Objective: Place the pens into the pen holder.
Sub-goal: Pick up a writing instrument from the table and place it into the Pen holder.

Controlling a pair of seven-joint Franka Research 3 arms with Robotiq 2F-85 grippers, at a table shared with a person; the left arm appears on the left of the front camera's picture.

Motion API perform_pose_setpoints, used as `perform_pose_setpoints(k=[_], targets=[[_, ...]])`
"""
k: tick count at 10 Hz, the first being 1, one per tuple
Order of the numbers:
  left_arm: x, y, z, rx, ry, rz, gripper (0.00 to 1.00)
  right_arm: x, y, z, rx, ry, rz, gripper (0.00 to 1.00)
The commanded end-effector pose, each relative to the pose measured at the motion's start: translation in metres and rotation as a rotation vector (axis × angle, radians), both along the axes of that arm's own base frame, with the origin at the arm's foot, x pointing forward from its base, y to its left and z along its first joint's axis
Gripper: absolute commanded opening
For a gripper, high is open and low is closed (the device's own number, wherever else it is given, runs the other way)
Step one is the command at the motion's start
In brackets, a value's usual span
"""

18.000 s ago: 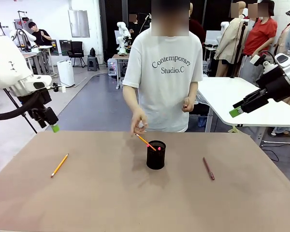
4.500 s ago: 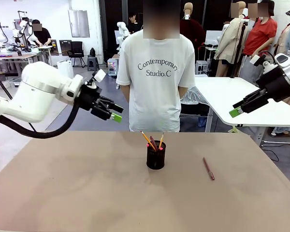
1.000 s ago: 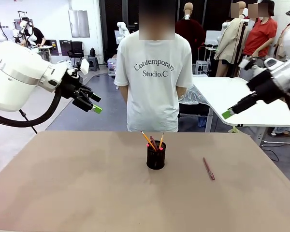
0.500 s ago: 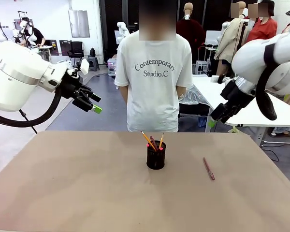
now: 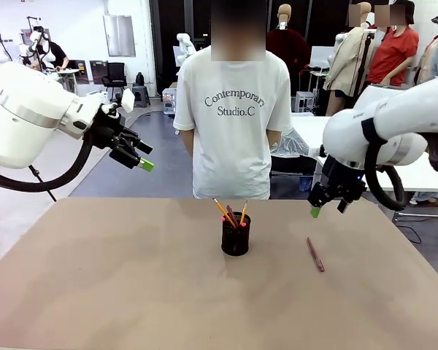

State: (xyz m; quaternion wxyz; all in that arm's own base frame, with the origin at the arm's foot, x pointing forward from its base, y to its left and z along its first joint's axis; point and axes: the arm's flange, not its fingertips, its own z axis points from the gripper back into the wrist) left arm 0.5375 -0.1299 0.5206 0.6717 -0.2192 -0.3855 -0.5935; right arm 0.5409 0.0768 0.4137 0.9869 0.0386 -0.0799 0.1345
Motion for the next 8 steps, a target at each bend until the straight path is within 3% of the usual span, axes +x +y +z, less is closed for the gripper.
perform_pose_setpoints(k=[1,2,3,8], targets=[[-0.0013,0.0013,0.0015,0.004,0.01,0.003,1.0,-0.0025,0.0097,-0.0057,-0.06,-0.002,-0.068,1.0],[-0.0013,0.0013,0.0015,0.004,0.01,0.003,1.0,-0.0038,0.0089,-0.0151,-0.075,-0.027,-0.062,1.0],[-0.0013,0.0013,0.0015,0.004,0.01,0.003,1.0,-0.0009,0.0041,-0.0054,-0.025,0.004,-0.033,1.0],[-0.0013,0.0013,0.0015,0.004,0.01,0.003,1.0,-0.0009,0.0041,-0.0054,-0.025,0.004,-0.033,1.0]])
